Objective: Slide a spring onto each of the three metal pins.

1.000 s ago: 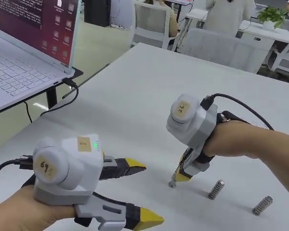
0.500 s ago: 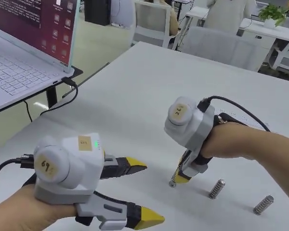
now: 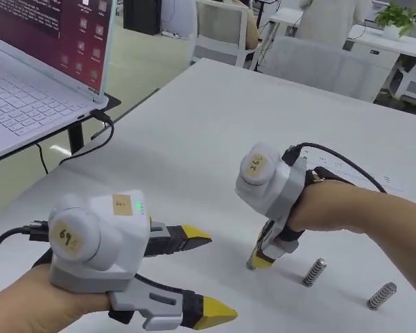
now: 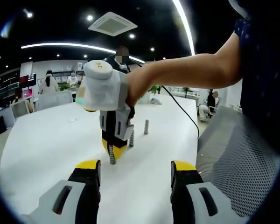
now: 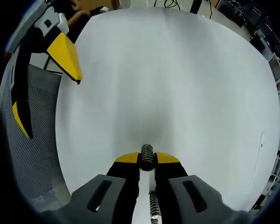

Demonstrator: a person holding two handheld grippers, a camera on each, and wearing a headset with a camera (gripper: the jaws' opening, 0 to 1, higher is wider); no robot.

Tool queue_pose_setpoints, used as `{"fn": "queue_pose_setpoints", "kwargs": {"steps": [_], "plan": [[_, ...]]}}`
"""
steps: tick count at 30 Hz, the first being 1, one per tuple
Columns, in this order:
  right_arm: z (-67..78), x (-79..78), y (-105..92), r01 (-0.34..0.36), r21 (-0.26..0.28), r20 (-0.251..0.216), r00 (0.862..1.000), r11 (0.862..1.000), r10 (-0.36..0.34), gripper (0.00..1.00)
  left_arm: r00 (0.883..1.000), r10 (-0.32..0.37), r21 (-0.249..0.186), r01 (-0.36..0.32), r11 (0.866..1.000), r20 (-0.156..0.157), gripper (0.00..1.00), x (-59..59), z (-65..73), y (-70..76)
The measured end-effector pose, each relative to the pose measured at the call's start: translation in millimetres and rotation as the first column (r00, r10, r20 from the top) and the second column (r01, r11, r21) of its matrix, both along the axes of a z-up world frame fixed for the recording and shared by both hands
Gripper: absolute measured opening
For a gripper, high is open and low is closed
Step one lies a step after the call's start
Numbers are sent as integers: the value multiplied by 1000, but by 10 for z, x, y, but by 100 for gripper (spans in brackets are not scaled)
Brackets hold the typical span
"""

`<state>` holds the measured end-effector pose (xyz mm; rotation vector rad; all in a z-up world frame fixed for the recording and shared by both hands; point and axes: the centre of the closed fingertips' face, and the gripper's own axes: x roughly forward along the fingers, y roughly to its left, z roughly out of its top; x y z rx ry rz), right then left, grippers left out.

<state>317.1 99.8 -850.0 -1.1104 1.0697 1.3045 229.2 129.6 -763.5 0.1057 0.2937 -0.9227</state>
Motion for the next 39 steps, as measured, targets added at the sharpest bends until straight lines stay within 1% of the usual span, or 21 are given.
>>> {"fn": "queue_pose_setpoints", "kwargs": {"steps": [9, 17, 20, 26, 31, 39], "plan": [[-18, 3, -2, 2, -5, -2, 1000, 1000, -2, 9, 1000, 2, -3, -2, 1000, -1, 56, -6, -7, 16], [-62, -15, -23, -5, -22, -1, 1000, 1000, 5, 10, 1000, 5, -5, -5, 1000, -1, 56, -10, -6, 35], [-64, -25, -18, -4, -20, -3, 1000, 1000, 4, 11, 1000, 4, -4, -4, 1000, -1, 56, -12, -9, 36], [-78, -32, -26, -5, -19, -6, 1000, 1000, 5, 15, 1000, 3, -5, -3, 1000, 1, 56, -10, -7, 42], [-95, -42, -59, -1, -20, -8, 1000, 1000, 1, 20, 1000, 1, -3, -1, 1000, 0, 56, -12, -15, 38], [-95, -22, -110, 18, -9, -8, 1000, 1000, -18, 29, 1000, -3, -1, 3, 1000, -1, 56, -24, 15, -28]]}}
